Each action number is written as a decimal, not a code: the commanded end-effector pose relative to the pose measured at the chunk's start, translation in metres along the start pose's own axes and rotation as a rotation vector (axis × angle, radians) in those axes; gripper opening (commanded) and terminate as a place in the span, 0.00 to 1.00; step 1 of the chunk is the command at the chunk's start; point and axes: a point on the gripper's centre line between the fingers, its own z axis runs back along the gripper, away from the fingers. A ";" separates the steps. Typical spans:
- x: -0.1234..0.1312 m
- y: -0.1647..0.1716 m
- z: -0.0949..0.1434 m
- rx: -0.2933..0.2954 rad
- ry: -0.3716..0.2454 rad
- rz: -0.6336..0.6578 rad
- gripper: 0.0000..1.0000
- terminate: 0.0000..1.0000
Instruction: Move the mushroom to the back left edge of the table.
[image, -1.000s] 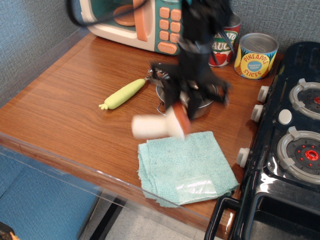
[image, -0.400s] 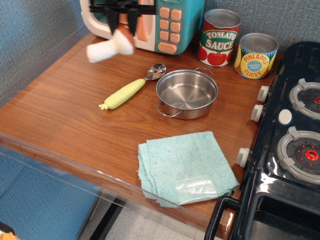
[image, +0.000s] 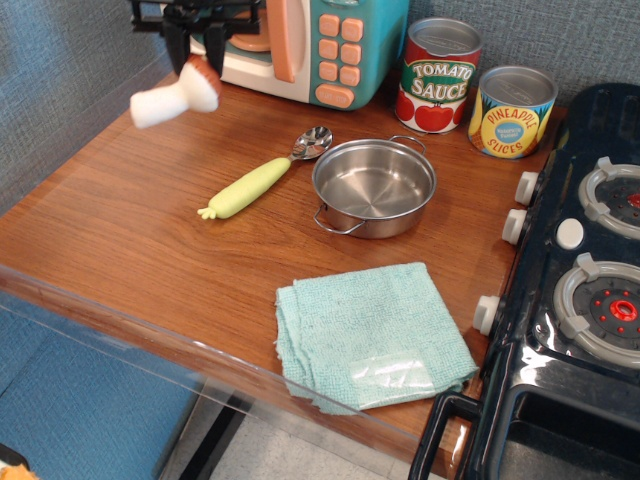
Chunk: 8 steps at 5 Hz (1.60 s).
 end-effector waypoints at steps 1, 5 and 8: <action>0.022 0.049 0.020 0.032 -0.154 0.075 0.00 0.00; 0.031 0.047 0.018 0.033 -0.149 0.056 1.00 0.00; 0.026 0.044 0.028 0.018 -0.205 0.028 1.00 0.00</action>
